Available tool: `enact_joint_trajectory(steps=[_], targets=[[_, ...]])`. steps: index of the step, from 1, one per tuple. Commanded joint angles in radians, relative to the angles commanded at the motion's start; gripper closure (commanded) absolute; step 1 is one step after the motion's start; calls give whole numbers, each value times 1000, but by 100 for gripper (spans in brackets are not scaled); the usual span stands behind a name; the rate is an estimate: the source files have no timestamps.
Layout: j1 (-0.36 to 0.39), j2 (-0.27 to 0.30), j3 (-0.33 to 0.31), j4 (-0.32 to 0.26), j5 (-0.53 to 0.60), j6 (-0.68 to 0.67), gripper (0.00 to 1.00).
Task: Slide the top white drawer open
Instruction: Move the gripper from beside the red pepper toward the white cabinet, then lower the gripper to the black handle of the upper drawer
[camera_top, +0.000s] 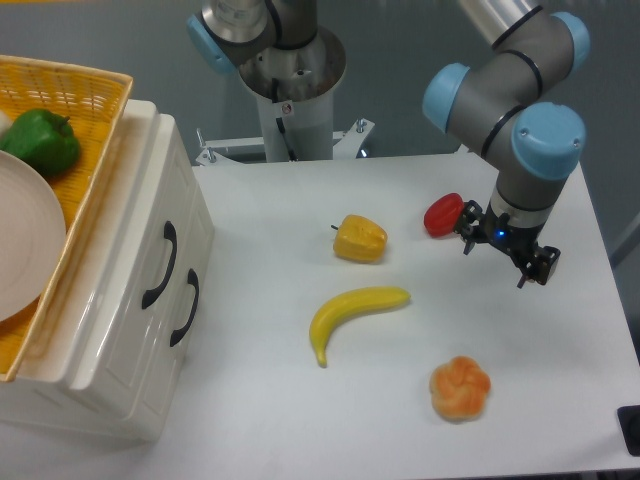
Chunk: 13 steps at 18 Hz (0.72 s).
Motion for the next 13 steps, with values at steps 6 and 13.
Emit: enact_joint_trajectory(steps=[6, 13], targets=[[-92, 52, 4, -1, 14, -158, 0], [-207, 72, -2, -17, 14, -574, 0]])
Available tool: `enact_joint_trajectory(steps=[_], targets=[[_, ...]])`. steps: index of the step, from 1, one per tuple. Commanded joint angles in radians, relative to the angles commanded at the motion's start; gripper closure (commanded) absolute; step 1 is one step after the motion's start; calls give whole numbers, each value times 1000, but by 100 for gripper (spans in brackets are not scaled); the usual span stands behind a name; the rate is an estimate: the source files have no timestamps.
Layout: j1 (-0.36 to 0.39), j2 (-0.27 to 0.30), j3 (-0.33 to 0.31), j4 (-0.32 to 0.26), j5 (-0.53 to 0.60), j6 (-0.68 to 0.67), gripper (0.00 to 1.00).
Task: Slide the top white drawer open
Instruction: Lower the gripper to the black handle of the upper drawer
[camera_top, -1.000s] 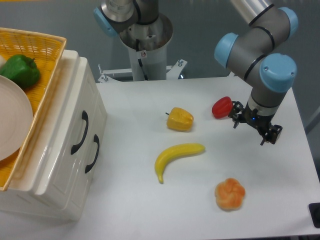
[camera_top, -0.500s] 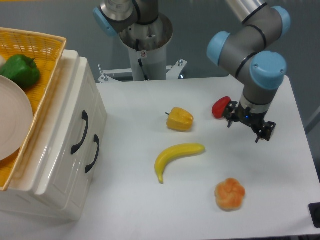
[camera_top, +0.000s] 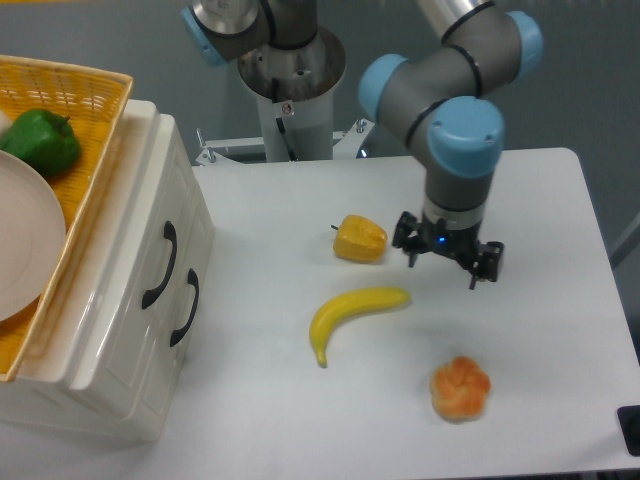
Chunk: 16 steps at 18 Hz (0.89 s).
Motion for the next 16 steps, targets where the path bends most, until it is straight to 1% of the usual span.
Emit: enact_joint_trajectory(steps=[3, 6, 7, 9, 12, 15, 16], targets=[[-60, 3, 3, -18, -18, -158, 0], [-101, 12, 12, -22, -156, -315, 0], [-126, 24, 12, -35, -179, -329, 0], [-178, 29, 17, -83, -180, -335, 0], [-229, 32, 20, -133, -192, -363, 0], [-240, 35, 21, -170, -273, -366, 0], [-238, 44, 26, -181, -294, -369, 0]])
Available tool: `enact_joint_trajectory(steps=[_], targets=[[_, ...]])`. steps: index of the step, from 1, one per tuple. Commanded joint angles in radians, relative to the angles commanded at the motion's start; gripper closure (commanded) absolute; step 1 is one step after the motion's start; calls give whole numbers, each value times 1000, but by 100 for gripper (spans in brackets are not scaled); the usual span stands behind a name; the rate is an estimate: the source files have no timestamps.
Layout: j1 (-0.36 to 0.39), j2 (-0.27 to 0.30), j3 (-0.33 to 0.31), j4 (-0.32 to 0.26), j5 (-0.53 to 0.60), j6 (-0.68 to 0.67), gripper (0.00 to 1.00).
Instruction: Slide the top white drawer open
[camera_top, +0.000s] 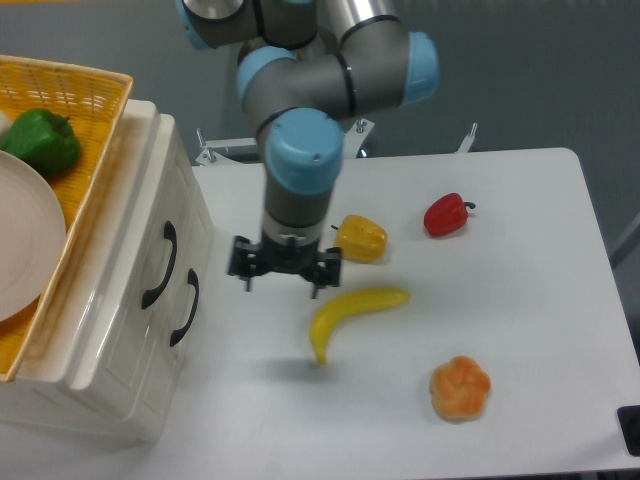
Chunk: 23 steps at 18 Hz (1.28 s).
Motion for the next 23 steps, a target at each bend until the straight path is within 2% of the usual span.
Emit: enact_joint_trajectory(steps=[4, 23], targets=[[2, 17, 15, -51, -43, -8, 0], [-67, 23, 12, -74, -92, -37, 0]])
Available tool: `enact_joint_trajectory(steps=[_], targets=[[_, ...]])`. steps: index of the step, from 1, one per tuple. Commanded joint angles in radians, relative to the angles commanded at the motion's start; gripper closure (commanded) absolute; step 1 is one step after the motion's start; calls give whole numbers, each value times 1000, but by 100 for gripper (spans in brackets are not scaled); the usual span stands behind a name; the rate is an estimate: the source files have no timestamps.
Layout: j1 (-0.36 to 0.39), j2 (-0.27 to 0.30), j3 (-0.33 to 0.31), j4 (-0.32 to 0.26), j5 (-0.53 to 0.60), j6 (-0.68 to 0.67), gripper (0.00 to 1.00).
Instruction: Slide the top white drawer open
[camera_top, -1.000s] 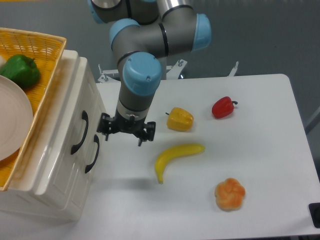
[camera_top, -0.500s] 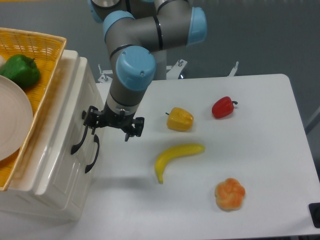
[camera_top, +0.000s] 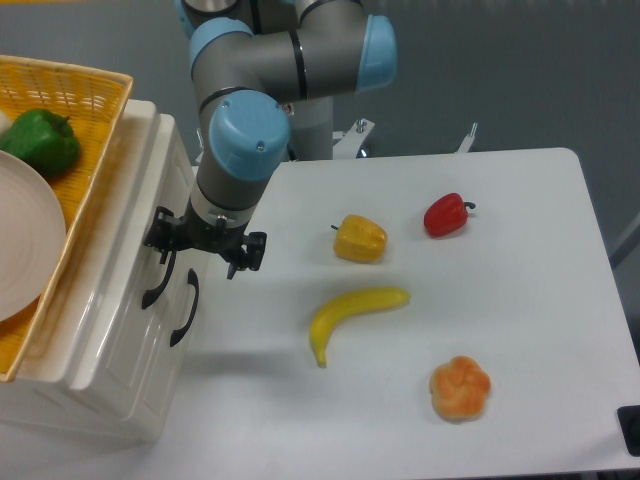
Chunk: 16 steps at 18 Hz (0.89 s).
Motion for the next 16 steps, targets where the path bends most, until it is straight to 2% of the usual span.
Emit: enact_joint_trajectory(steps=[16], targets=[[3, -34, -6, 2, -2, 0, 0]])
